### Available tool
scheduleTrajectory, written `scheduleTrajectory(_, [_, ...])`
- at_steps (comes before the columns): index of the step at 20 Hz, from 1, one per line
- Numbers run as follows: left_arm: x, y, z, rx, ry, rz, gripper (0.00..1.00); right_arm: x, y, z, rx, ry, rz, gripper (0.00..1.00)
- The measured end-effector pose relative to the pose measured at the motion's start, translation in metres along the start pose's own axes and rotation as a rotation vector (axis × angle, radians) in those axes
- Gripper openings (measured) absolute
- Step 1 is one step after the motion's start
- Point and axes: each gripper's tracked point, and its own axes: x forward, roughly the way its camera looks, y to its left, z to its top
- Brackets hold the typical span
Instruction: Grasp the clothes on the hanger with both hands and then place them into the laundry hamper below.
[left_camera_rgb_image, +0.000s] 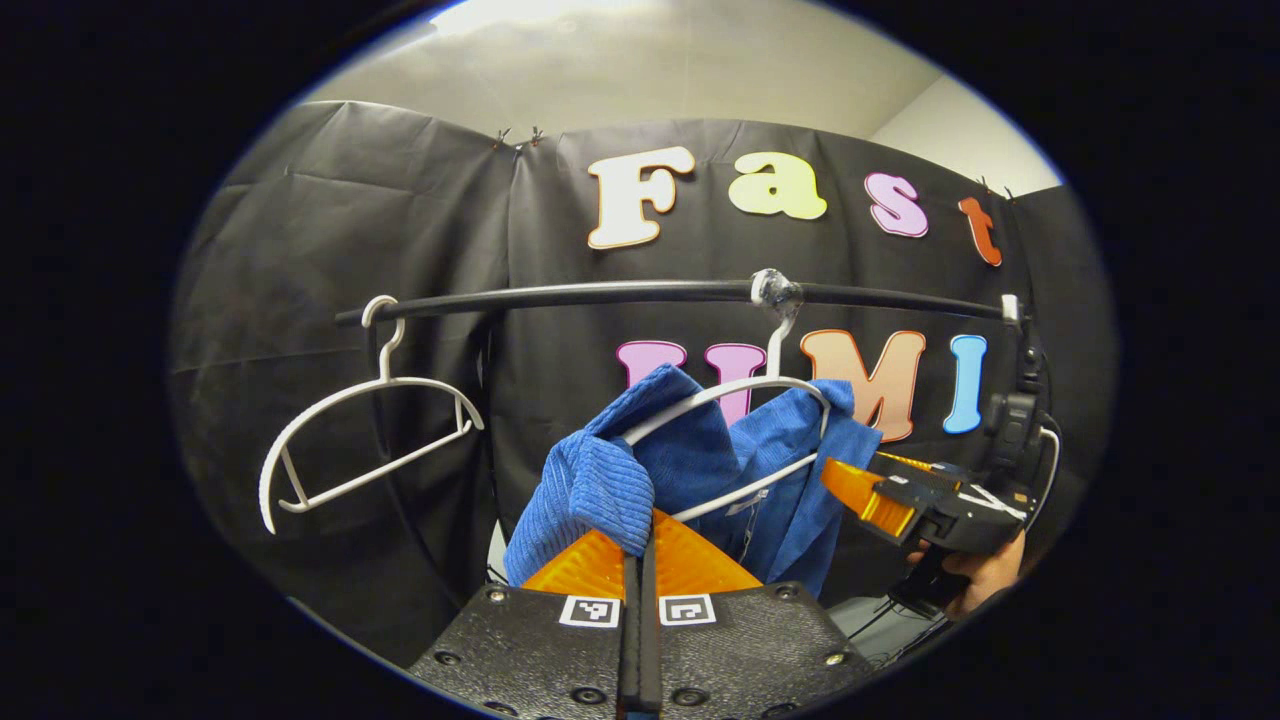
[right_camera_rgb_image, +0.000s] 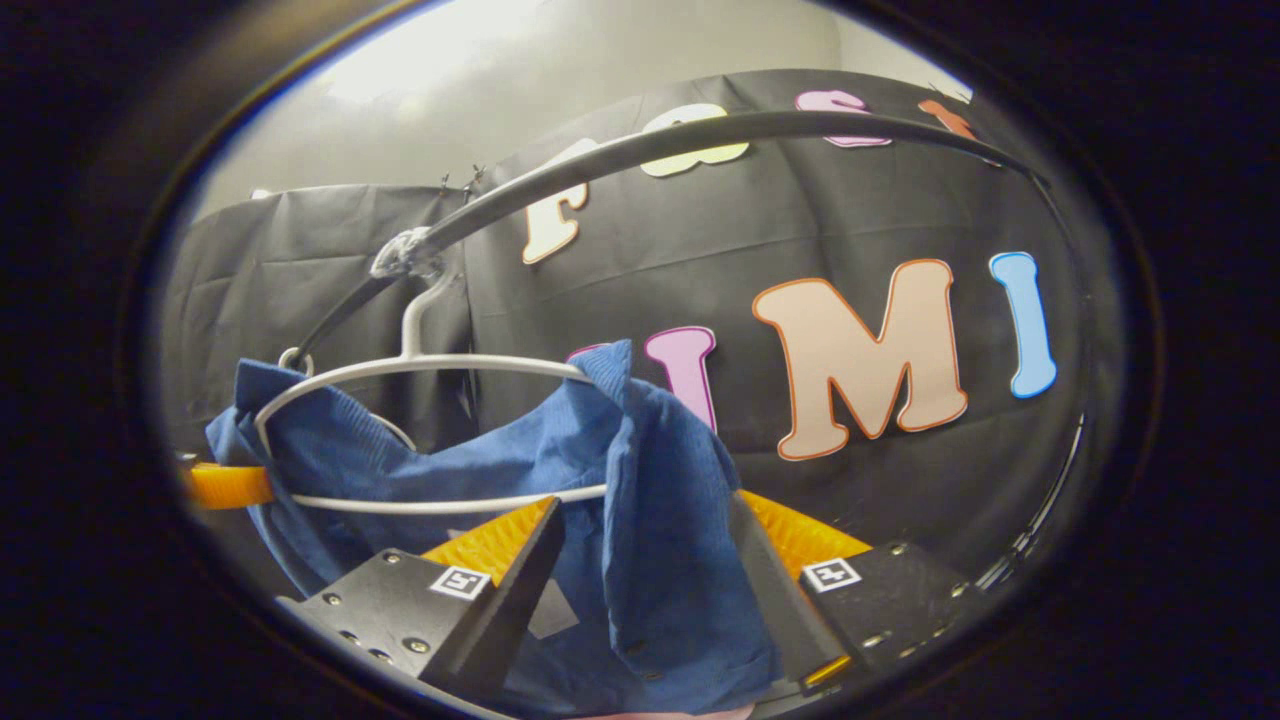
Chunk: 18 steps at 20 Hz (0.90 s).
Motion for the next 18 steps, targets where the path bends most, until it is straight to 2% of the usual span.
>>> scheduleTrajectory(2, [-0.005,-0.001,0.004,0.024,-0.014,-0.003,0.0,0.006,-0.005,0.004,0.011,-0.008,-0.02,0.69])
scheduleTrajectory(4, [-0.008,-0.003,0.004,0.029,-0.019,-0.01,0.0,0.018,0.003,-0.002,0.028,0.033,0.028,0.44])
scheduleTrajectory(7, [-0.007,0.002,0.007,0.012,-0.026,-0.013,0.0,0.023,0.006,-0.015,0.054,0.095,0.039,0.11])
scheduleTrajectory(8, [-0.007,0.005,0.008,0.006,-0.026,-0.016,0.0,0.027,0.003,-0.017,0.041,0.093,0.021,0.05])
scheduleTrajectory(9, [-0.007,0.005,0.01,0.002,-0.025,-0.02,0.0,0.036,0.0,-0.011,0.036,0.073,0.004,0.0])
scheduleTrajectory(10, [-0.008,0.01,0.011,0.002,-0.024,-0.021,0.0,0.024,-0.002,-0.004,0.016,0.056,0.005,0.03])
scheduleTrajectory(11, [-0.008,0.013,0.014,-0.001,-0.023,-0.021,0.0,0.023,-0.003,0.001,-0.019,0.046,-0.008,0.0])
scheduleTrajectory(14, [-0.011,0.014,0.017,-0.027,-0.013,-0.033,0.0,0.02,-0.007,0.011,-0.11,0.001,-0.036,0.0])
scheduleTrajectory(16, [-0.012,0.019,0.022,-0.015,-0.017,-0.032,0.0,0.019,-0.014,0.02,-0.158,-0.032,-0.069,0.03])
scheduleTrajectory(18, [-0.014,0.022,0.029,0.001,-0.038,-0.032,0.0,0.022,-0.02,0.027,-0.19,-0.051,-0.099,0.0])
